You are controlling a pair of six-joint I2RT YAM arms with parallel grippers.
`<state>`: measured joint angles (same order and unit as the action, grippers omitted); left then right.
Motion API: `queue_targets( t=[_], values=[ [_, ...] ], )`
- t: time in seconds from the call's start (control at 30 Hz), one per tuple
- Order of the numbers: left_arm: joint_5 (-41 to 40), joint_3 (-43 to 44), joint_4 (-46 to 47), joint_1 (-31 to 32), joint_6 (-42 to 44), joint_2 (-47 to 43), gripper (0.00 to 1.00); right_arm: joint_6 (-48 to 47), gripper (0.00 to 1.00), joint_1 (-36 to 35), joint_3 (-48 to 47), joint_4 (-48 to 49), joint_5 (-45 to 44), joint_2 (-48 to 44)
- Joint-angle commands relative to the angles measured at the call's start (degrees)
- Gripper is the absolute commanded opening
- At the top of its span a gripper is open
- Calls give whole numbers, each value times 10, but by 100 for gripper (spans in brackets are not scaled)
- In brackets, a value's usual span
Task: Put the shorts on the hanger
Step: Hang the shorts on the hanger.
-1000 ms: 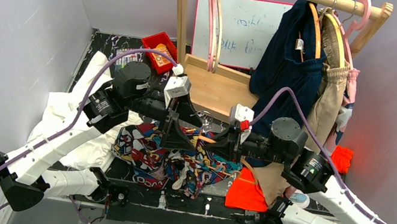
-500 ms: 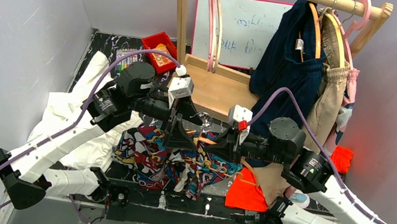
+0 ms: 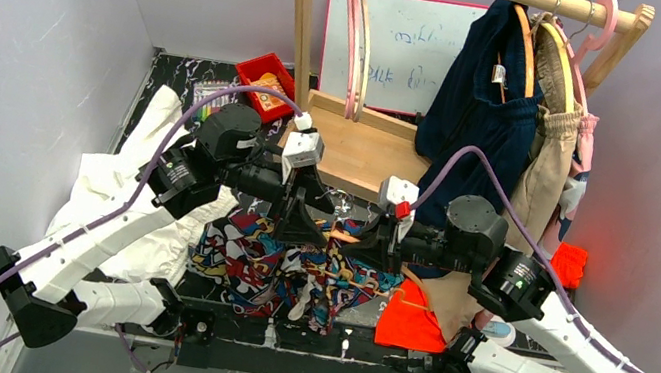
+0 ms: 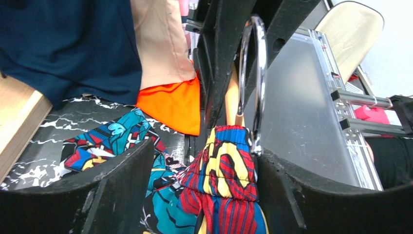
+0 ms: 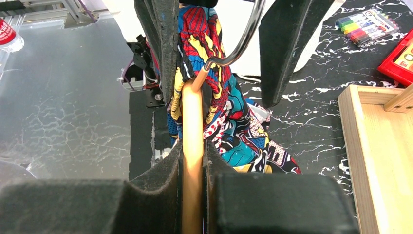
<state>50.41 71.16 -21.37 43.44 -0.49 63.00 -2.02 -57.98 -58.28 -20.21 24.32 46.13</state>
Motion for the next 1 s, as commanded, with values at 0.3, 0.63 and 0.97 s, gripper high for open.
queue_targets(
  t=[0.3, 0.63, 0.97],
  values=[
    [45, 13, -15, -1, 18, 6, 0, -3, 0, -1, -42, 110, 16, -6],
    [27, 3, 14, -1, 18, -18, 0, -1, 0, -1, -48, 105, 19, 9],
    [-96, -52, 51, -1, 33, -99, 0, 10, 59, -1, -39, 86, -6, 2]
  ],
)
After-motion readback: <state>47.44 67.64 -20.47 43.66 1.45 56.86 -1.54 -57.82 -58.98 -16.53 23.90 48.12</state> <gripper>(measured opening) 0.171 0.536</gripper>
